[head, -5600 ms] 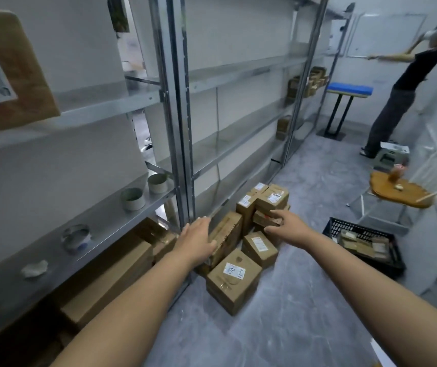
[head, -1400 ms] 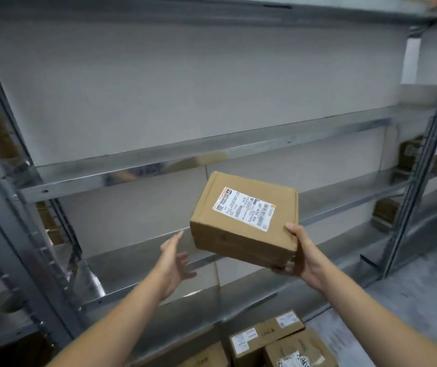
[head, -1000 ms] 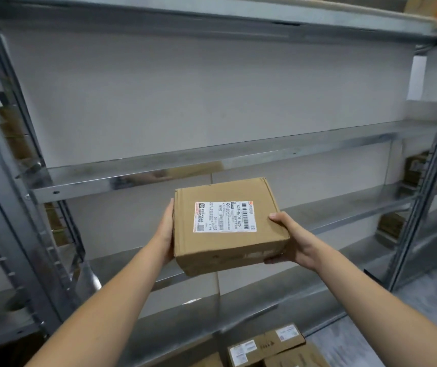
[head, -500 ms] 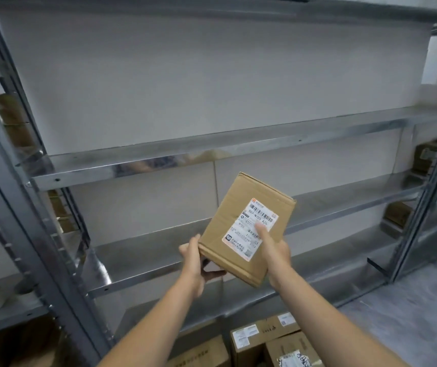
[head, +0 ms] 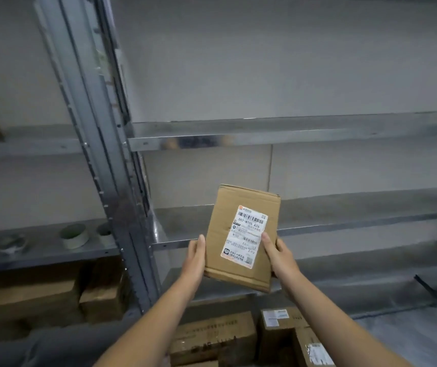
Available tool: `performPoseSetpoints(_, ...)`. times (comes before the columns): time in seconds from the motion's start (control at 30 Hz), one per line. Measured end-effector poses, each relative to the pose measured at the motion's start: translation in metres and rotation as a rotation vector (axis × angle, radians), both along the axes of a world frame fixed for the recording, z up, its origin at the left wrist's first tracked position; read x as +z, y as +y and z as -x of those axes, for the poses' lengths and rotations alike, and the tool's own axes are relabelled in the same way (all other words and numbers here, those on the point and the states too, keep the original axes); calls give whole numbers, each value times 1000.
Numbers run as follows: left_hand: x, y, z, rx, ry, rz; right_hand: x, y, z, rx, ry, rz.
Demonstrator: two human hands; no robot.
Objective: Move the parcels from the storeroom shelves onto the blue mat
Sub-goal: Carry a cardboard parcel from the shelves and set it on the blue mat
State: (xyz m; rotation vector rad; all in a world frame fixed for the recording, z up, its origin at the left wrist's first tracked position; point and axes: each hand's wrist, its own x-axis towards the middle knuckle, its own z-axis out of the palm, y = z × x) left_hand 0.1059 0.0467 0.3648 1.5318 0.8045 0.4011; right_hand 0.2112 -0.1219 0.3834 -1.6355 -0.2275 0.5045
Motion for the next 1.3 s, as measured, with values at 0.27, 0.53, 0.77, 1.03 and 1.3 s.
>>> performPoseSetpoints(0.27, -2, 112, 203, 416, 32, 84, 3, 162, 146, 420, -19, 129)
performPoseSetpoints(0.53, -15, 199, 439, 927, -5, 95, -9, 330, 349, 875, 57, 139)
performPoseSetpoints(0.77, -30, 237, 575, 1186, 9, 165, -26, 438, 473, 1237, 99, 141)
performPoseSetpoints(1.03, -48, 343, 640, 1382, 74, 226, -64, 595, 552, 1401, 104, 168)
performPoseSetpoints(1.3, -70, 449, 691, 1498, 74, 284, -96, 734, 616, 1578, 214, 204)
